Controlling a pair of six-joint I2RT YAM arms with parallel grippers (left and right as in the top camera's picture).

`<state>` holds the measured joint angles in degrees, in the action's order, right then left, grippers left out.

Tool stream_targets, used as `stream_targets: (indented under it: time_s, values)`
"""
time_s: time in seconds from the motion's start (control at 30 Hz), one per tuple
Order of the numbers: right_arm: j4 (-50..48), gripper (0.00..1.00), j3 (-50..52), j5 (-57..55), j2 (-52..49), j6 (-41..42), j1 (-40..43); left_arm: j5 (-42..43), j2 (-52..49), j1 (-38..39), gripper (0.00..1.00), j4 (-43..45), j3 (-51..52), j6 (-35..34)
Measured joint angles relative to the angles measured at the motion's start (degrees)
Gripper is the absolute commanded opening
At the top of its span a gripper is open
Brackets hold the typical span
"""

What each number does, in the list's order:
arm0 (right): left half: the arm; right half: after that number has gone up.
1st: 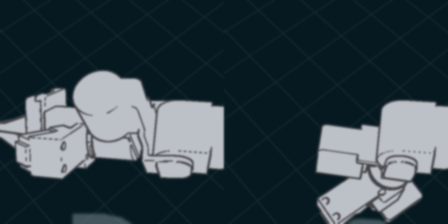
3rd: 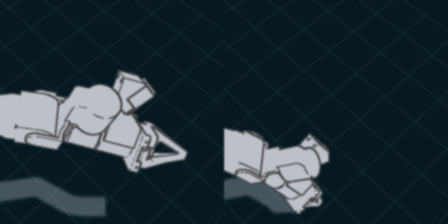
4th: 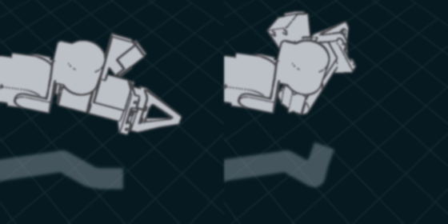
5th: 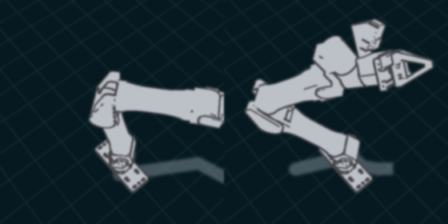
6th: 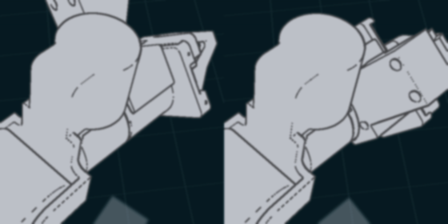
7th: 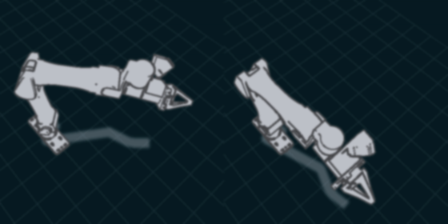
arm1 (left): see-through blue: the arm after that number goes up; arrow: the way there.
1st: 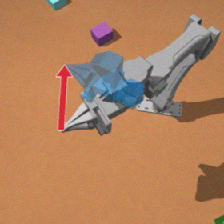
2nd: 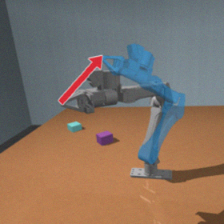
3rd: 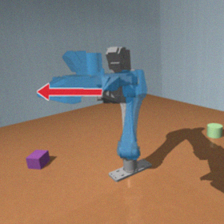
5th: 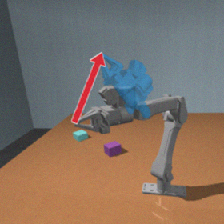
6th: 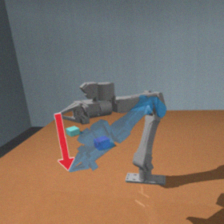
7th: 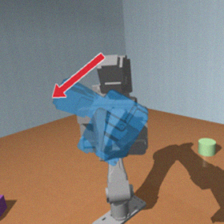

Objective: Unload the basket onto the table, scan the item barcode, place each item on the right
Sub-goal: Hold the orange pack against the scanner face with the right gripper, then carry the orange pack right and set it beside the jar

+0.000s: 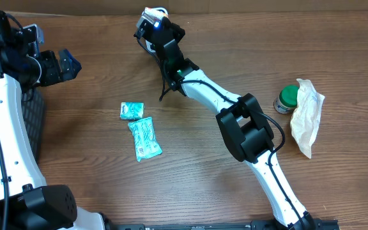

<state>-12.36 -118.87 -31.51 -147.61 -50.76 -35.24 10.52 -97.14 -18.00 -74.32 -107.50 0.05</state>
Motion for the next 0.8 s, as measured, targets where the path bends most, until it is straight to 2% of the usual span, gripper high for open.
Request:
stream_targets:
  time_s: [0.23, 0.4, 0.53, 0.67, 0.8]
  values:
    - [0.31, 0.04, 0.00, -0.31, 0.00, -1.22, -0.11, 0.00, 0.00, 0.00, 0.99, 0.00, 0.00, 0.00]
    - [7.48, 0.04, 0.00, -0.24, 1.03, 2.71, -0.39, 0.02, 0.00, 0.00, 1.00, -0.02, 0.00, 0.00]
    - [18.05, 0.04, 0.39, -0.31, 5.53, 7.61, -1.01, 0.00, 0.00, 0.00, 0.99, 0.00, 0.00, 0.00]
    - [32.04, 0.04, 0.42, 2.45, 14.73, 15.85, -1.70, 0.04, 0.00, 0.00, 1.00, 0.00, 0.00, 0.00]
    - [52.92, 0.04, -0.11, 10.71, 29.90, 31.91, -1.66, 0.04, 0.00, 0.00, 0.99, 0.02, 0.00, 0.00]
